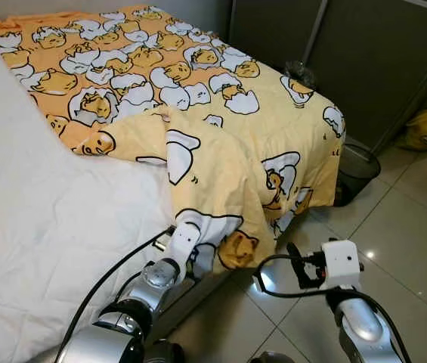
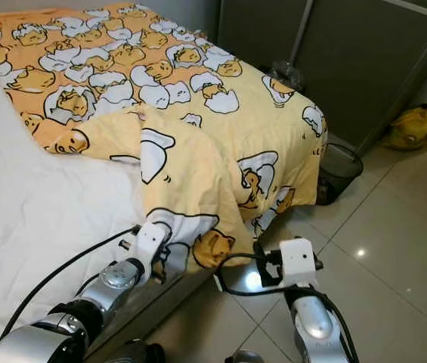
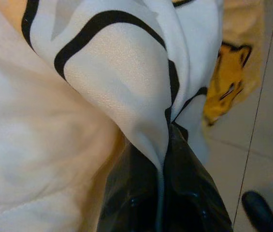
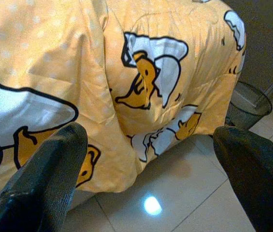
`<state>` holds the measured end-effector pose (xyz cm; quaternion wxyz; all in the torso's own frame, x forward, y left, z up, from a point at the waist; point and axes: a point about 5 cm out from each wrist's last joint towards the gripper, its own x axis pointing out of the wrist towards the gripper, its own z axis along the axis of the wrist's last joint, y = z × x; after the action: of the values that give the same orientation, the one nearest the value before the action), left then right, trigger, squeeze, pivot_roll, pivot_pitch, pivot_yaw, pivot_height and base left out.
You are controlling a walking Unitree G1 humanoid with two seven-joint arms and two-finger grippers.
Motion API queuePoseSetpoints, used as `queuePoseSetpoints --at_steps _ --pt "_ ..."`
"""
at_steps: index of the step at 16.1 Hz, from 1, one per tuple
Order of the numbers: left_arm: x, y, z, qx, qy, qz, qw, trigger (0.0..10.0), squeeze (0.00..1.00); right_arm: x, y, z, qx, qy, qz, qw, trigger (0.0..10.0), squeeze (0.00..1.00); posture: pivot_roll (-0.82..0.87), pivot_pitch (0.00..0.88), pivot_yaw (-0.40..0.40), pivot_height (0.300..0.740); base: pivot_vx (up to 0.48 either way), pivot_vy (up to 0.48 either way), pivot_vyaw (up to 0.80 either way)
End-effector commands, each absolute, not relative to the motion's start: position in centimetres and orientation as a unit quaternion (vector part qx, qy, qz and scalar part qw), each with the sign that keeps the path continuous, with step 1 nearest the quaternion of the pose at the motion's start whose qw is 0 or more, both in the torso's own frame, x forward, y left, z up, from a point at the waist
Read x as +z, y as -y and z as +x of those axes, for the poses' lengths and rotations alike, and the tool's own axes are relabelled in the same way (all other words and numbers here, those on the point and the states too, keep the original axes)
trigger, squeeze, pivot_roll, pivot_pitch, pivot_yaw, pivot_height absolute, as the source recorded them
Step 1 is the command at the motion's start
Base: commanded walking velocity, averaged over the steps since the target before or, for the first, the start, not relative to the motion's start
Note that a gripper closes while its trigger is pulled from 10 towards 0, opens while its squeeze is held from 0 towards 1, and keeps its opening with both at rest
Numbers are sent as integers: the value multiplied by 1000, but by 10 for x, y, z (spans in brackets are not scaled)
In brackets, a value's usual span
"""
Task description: Clean up the room
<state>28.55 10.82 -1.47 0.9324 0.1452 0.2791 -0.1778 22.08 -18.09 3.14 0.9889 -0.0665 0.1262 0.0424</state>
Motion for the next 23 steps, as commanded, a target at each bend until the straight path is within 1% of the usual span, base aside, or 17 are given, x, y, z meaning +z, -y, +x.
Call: queuePoseSetpoints --at_steps 1,3,7,10,12,13,14,15,16,17,18,19,20,22,23 --pt "-9 -104 290 -177 -258 123 942 10000 0 32 183 223 36 -119 -66 990 10000 0 -81 0 -6 720 0 0 0" --pt "-7 -101 291 -185 -250 128 942 10000 0 30 183 223 38 -121 -66 990 10000 0 -79 0 -6 720 0 0 0" --pt "-12 -96 284 -197 -255 121 939 10000 0 27 189 220 35 -126 -71 989 10000 0 -93 0 1 720 -432 0 0" --pt "-18 -80 274 -225 -264 113 931 10000 0 27 192 218 30 -127 -72 989 10000 0 -101 0 1 720 -472 0 0" --pt "-16 -63 271 -274 -250 127 920 10000 0 26 190 218 36 -128 -72 988 10000 0 -101 0 -1 720 0 0 0" --pt "-17 -48 265 -335 -265 126 895 10000 0 26 190 218 38 -129 -73 988 10000 0 -102 0 -1 720 0 0 0" --pt "-19 -45 262 -353 -274 125 886 10000 0 25 190 218 39 -130 -73 988 10000 0 -103 0 -3 720 0 0 0" --pt "-24 -33 250 -407 -297 123 855 10000 0 25 189 217 41 -131 -74 988 10000 0 -107 0 -4 720 0 0 0" --pt "-27 -24 240 -444 -307 128 832 10000 0 24 189 217 44 -133 -74 987 10000 0 -112 0 -3 720 0 0 0" --pt "-29 -15 232 -466 -319 114 817 10000 0 24 189 216 46 -135 -76 987 10000 0 -116 0 -2 720 0 0 0" --pt "-30 -9 228 -472 -329 95 812 10000 0 24 190 215 47 -137 -77 986 10000 0 -119 0 -5 720 0 0 0" --pt "-28 8 218 -491 -356 25 795 10000 0 23 192 214 50 -142 -81 985 10000 0 -127 0 -9 720 0 0 0" --pt "-27 19 211 -504 -371 -13 780 10000 0 22 192 213 55 -145 -84 984 10000 0 -131 0 -13 720 0 0 0" --pt "-29 29 199 -519 -406 -61 750 10000 0 22 191 211 66 -149 -90 983 10000 0 -134 0 -17 720 0 0 0" --pt "-29 34 190 -525 -429 -96 729 10000 0 22 191 210 71 -151 -93 982 10000 0 -140 0 -20 720 0 0 0"
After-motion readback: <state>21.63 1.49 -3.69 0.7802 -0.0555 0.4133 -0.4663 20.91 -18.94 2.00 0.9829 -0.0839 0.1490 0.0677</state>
